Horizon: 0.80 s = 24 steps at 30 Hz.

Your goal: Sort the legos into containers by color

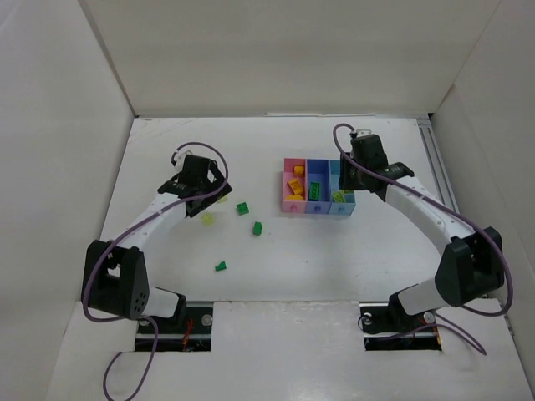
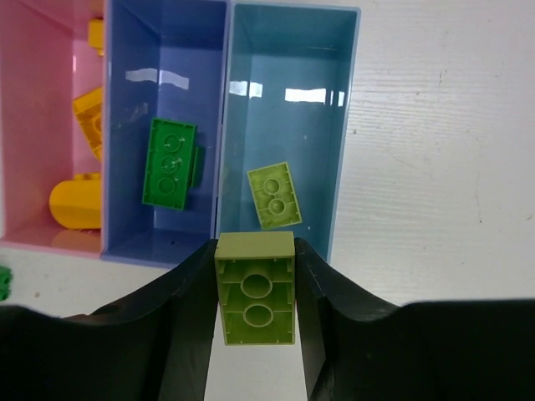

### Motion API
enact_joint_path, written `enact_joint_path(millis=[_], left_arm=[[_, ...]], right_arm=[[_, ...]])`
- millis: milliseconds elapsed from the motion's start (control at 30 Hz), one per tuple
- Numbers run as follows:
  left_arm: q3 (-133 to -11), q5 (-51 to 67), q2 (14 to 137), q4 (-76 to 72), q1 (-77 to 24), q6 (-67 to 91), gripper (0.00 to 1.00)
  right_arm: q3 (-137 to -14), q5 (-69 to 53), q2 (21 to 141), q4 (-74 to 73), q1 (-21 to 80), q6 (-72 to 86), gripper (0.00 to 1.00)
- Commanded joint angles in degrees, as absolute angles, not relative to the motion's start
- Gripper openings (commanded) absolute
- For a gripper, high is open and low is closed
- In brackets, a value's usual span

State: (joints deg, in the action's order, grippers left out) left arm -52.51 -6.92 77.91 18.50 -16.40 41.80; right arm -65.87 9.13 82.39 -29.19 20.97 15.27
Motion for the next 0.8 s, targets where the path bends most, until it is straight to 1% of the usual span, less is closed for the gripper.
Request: enact_joint_path(millis=[0, 33, 67, 133, 200, 233, 267, 300, 433, 467, 500, 600, 700, 767], left_arm=[[-56.16, -6.77, 78.84, 17.49, -16.0, 40.08, 1.0], [-56.68, -7.29, 79.62, 16.88, -16.0, 39.56, 1.0], [-56.69, -7.29, 80.24, 16.88, -16.0, 39.55, 0.98], [-57.39, -7.29, 81.03, 16.26, -15.47, 38.94, 0.97], [-58.97, -7.82, 82.44, 16.26, -15.47, 38.41, 0.94], [-58.97, -7.82, 82.44, 16.26, -15.47, 38.41, 0.94], [-59.58, -7.82, 83.22, 16.26, -15.47, 38.41, 0.94], [-60.11, -7.82, 84.28, 15.65, -15.47, 37.89, 0.91], [-61.34, -7.13, 87.62, 15.64, -15.47, 36.83, 0.85], [-61.35, -7.12, 88.41, 15.64, -15.47, 36.83, 0.85], [-61.35, -7.12, 89.9, 15.64, -15.47, 36.83, 0.82], [-62.75, -8.26, 92.37, 15.64, -15.47, 36.83, 0.8], [-64.15, -9.31, 95.88, 15.64, -15.47, 36.83, 0.74], [-64.16, -10.36, 96.76, 15.64, -15.47, 36.83, 0.74]], right_arm=[[-70.22, 8.87, 84.9, -27.25, 19.87, 13.1, 0.45], [-70.75, 9.57, 85.51, -27.86, 19.86, 13.1, 0.49], [-70.75, 10.1, 86.21, -27.86, 19.86, 13.79, 0.57], [-70.75, 10.11, 86.22, -27.86, 19.34, 13.8, 0.66], [-70.75, 9.15, 86.22, -27.86, 18.72, 13.28, 0.72], [-70.75, 8.62, 86.22, -27.86, 18.2, 13.27, 0.74], [-71.45, 8.61, 85.52, -27.86, 18.19, 13.27, 0.74], [-71.46, 8.61, 84.82, -27.86, 18.19, 13.27, 0.74], [-70.84, 7.39, 81.84, -27.86, 18.19, 12.66, 0.75], [-70.06, 7.38, 81.22, -27.86, 18.19, 12.66, 0.77], [-69.18, 7.38, 80.69, -27.86, 17.67, 12.66, 0.77], [-68.47, 6.86, 78.93, -27.86, 17.05, 12.66, 0.77], [-66.1, 6.86, 77.0, -27.86, 15.91, 12.66, 0.78], [-65.4, 6.33, 76.38, -27.86, 15.21, 12.66, 0.78]])
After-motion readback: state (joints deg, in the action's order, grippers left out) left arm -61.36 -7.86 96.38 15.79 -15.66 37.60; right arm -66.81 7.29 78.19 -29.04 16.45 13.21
